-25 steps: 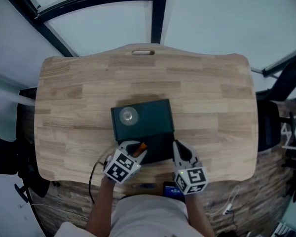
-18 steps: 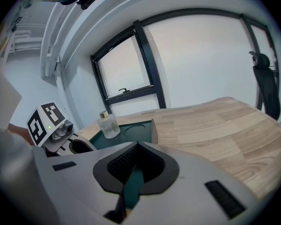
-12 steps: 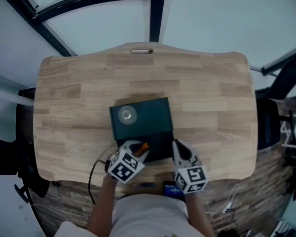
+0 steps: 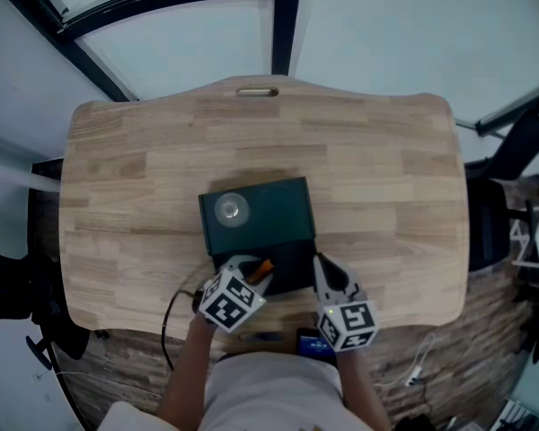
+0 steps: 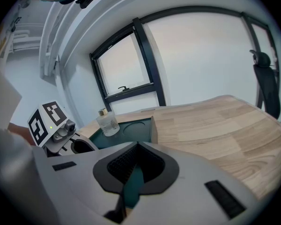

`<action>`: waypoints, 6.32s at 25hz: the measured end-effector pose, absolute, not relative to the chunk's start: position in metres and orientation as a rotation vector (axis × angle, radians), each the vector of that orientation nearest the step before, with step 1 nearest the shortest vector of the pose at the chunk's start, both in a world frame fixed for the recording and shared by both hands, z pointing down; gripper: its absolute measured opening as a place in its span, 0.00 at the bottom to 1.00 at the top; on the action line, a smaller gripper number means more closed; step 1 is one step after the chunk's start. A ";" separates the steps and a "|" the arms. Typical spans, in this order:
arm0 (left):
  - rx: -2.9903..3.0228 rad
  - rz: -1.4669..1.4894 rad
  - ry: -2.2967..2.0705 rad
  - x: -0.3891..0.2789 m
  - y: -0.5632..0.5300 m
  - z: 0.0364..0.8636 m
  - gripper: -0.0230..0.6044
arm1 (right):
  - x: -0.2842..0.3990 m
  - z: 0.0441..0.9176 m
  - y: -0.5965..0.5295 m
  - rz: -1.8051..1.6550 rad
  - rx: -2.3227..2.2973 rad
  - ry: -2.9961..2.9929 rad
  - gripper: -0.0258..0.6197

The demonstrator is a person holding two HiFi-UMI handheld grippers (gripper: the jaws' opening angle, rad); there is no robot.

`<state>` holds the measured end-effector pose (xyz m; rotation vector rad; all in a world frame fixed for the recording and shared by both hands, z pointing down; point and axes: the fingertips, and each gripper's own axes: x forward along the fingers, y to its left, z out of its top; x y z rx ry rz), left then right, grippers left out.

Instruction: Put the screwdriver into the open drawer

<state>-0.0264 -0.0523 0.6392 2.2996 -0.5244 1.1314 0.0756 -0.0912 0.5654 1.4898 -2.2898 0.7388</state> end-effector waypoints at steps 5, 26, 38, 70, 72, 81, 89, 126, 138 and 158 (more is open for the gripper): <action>2.286 1.155 -0.494 -0.025 -0.050 0.641 0.21 | 0.076 0.567 -0.092 0.741 1.487 -2.284 0.04; 2.216 1.243 -0.431 -0.017 -0.046 0.658 0.21 | 0.082 0.574 -0.093 0.752 1.487 -2.264 0.04; 2.193 1.272 -0.422 -0.015 -0.045 0.666 0.21 | 0.085 0.577 -0.095 0.765 1.480 -2.258 0.04; 2.162 1.297 -0.376 -0.013 -0.041 0.675 0.21 | 0.085 0.582 -0.098 0.779 1.470 -2.246 0.04; 2.170 1.298 -0.370 -0.013 -0.040 0.674 0.21 | 0.086 0.581 -0.098 0.775 1.470 -2.247 0.04; 2.219 1.290 -0.385 -0.014 -0.043 0.665 0.22 | 0.086 0.578 -0.096 0.766 1.468 -2.256 0.04; 2.242 1.231 -0.482 -0.018 -0.054 0.651 0.22 | 0.086 0.571 -0.095 0.749 1.468 -2.272 0.04; 2.423 0.754 -1.278 -0.070 -0.074 0.512 0.04 | 0.081 0.490 -0.046 0.432 1.510 -2.413 0.04; 2.512 0.568 -1.449 -0.077 -0.042 0.458 0.04 | 0.074 0.444 -0.008 0.227 1.577 -2.397 0.04; 2.547 0.514 -1.494 -0.081 -0.037 0.442 0.04 | 0.078 0.433 -0.002 0.183 1.650 -2.361 0.04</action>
